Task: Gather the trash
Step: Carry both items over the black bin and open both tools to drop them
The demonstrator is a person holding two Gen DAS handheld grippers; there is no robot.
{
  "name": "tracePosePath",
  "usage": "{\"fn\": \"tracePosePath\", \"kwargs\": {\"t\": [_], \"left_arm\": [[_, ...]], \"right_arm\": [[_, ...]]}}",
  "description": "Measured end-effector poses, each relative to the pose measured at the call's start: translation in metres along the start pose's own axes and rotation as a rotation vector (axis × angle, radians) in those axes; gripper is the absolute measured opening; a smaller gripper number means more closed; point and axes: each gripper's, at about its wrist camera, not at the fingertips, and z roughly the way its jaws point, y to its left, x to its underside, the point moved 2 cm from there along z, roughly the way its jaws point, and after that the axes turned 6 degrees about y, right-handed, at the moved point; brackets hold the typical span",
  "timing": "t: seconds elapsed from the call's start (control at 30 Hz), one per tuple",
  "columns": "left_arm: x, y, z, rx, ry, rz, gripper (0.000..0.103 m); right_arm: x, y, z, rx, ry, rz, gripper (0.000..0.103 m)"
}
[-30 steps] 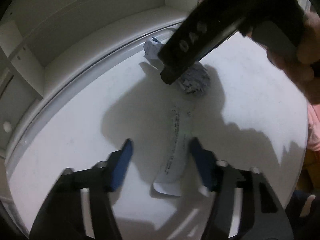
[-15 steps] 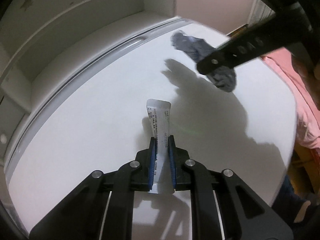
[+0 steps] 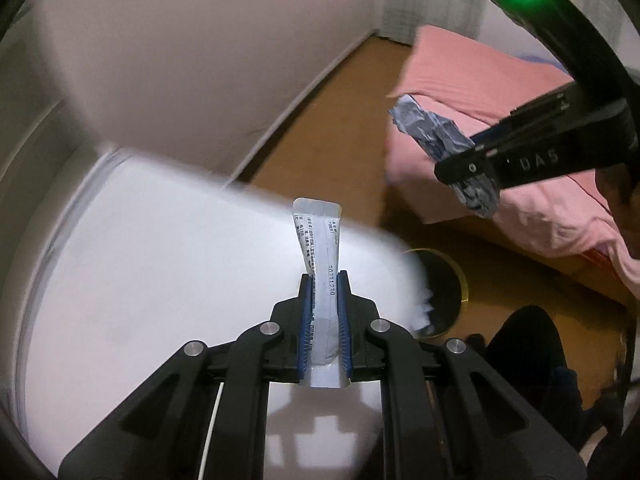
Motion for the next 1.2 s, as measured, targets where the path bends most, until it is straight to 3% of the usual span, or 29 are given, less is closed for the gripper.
{"fn": "tracePosePath", "kwargs": {"t": [0.13, 0.43, 0.53, 0.73, 1.2], "left_arm": [[-0.024, -0.08, 0.019, 0.066, 0.001, 0.117, 0.011], [-0.047, -0.177, 0.053, 0.153, 0.03, 0.262, 0.011], [-0.046, -0.181, 0.059, 0.165, 0.039, 0.284, 0.011], [-0.048, -0.195, 0.078, 0.179, 0.066, 0.285, 0.011], [-0.015, -0.188, 0.213, 0.208, 0.22, 0.182, 0.012]], "right_arm": [[0.05, -0.074, -0.007, 0.018, -0.001, 0.123, 0.031], [0.127, -0.152, 0.001, 0.024, 0.019, 0.296, 0.031], [0.149, -0.171, 0.002, 0.017, 0.024, 0.318, 0.031], [0.15, -0.169, 0.02, -0.023, 0.026, 0.344, 0.031], [0.154, -0.15, 0.139, -0.112, 0.086, 0.398, 0.031]]}}
